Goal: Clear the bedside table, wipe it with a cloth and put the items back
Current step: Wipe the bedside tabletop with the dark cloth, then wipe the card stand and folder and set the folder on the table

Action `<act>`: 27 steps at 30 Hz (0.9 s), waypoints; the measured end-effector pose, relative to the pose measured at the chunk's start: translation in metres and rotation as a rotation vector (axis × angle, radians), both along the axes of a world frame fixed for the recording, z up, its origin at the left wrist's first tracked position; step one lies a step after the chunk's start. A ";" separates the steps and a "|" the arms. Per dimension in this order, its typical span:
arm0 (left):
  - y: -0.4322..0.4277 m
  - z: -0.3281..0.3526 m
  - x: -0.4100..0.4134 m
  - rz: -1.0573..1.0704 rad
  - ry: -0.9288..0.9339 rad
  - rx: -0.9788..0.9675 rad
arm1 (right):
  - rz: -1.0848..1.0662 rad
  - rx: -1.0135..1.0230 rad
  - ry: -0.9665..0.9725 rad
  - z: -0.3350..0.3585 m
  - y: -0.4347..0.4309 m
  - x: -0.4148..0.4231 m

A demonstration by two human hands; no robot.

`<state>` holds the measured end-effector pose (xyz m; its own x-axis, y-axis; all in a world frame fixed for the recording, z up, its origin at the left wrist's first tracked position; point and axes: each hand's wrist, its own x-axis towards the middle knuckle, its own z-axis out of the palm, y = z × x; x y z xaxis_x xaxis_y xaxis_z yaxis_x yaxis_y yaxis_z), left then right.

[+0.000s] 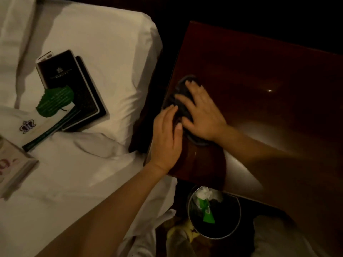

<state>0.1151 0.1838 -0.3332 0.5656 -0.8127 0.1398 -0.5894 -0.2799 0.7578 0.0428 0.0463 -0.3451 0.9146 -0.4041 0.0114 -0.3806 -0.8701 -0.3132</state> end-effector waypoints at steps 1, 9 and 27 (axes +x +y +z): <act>0.001 0.007 0.003 0.083 0.027 -0.032 | 0.021 0.008 -0.014 0.000 0.020 -0.004; 0.079 0.063 0.062 0.639 0.118 -0.033 | 0.172 0.138 0.099 0.030 0.127 -0.009; 0.265 0.124 0.213 1.138 0.387 0.481 | -0.329 1.007 -0.070 0.162 0.187 0.157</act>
